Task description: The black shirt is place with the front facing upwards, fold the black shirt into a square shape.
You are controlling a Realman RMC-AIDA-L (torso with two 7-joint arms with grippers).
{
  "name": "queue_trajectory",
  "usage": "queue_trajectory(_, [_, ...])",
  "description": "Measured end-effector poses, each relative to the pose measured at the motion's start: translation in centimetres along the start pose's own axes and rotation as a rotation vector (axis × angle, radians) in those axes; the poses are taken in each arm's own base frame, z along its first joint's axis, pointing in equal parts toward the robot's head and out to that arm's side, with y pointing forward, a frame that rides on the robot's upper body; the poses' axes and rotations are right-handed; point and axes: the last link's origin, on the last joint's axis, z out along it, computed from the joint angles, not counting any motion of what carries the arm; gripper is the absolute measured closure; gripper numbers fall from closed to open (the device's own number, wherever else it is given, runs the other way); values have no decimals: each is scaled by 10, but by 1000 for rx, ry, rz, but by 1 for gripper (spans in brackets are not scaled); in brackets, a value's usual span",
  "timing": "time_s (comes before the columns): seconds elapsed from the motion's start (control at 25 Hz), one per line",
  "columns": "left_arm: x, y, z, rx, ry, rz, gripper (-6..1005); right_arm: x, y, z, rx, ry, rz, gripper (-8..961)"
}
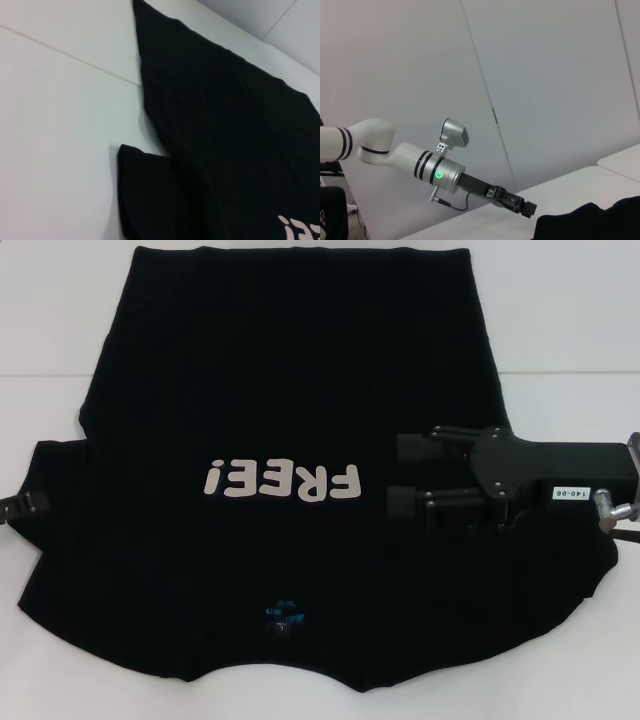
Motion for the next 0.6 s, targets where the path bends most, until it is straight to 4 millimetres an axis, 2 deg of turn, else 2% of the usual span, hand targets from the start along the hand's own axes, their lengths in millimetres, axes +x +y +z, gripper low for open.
queue_trajectory(0.6, [-5,-2,15,52,-37,-7,80,0,0,0,2,-2,4,57])
